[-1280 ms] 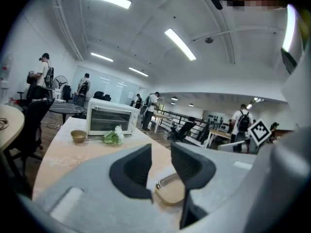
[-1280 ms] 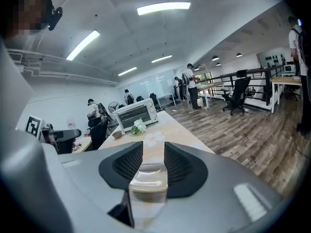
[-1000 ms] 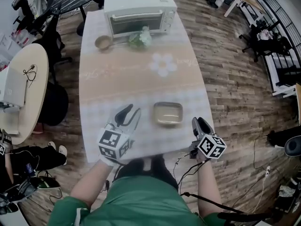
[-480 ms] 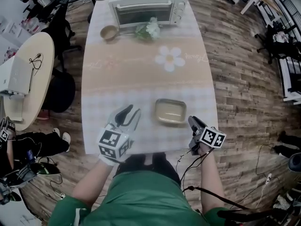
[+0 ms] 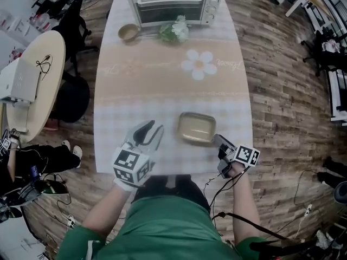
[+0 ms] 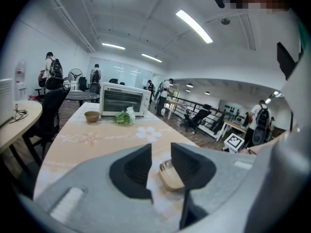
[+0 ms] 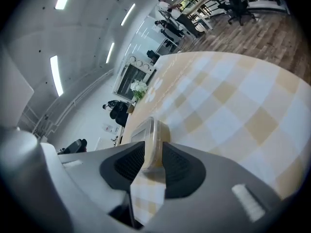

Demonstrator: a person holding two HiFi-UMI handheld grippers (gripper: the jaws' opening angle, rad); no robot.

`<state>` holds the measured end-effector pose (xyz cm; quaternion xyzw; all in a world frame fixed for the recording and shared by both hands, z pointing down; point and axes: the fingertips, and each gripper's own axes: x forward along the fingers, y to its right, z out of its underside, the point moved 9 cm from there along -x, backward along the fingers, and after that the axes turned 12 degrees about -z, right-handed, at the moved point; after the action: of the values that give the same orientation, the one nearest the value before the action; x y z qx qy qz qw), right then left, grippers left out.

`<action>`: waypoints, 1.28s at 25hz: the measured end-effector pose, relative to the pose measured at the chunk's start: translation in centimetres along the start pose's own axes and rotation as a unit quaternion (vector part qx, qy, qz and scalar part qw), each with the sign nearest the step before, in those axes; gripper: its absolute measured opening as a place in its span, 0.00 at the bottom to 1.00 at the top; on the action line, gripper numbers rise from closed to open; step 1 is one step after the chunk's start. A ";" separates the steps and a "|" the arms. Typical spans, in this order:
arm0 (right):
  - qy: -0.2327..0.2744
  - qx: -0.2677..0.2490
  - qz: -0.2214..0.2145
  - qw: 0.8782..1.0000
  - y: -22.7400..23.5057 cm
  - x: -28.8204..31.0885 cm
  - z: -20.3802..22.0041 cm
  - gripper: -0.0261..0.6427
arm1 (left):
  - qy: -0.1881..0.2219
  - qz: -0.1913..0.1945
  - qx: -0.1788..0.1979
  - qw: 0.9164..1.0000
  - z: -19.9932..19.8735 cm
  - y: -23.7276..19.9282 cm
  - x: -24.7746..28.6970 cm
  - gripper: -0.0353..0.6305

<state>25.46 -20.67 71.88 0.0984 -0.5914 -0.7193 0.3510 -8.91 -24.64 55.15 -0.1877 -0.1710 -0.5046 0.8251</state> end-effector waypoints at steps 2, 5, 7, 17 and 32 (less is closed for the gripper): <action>-0.002 0.007 -0.004 1.000 0.3 0.0 0.1 0.21 | 0.000 -0.001 -0.002 1.000 0.1 0.1 -0.1 0.24; -0.001 0.018 -0.015 1.000 0.4 -0.1 0.2 0.16 | -0.002 -0.002 -0.009 1.000 0.2 0.2 -0.3 0.24; -0.001 0.018 -0.019 1.000 0.3 -0.2 0.2 0.11 | -0.004 -0.003 -0.010 1.000 0.3 0.2 -0.3 0.24; 0.023 0.004 -0.020 1.000 -1.1 -1.2 0.3 0.11 | 0.001 0.007 -0.005 1.000 -0.1 0.9 -0.5 0.24; 0.050 -0.151 -0.039 0.987 -11.1 -1.6 -1.4 0.10 | 0.030 0.004 0.003 1.000 -2.2 1.2 -2.3 0.24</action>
<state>23.05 -20.19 60.82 0.1033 -0.4536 -0.8076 0.3623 -8.65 -23.41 52.00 -0.1713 -0.1470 -0.5059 0.8326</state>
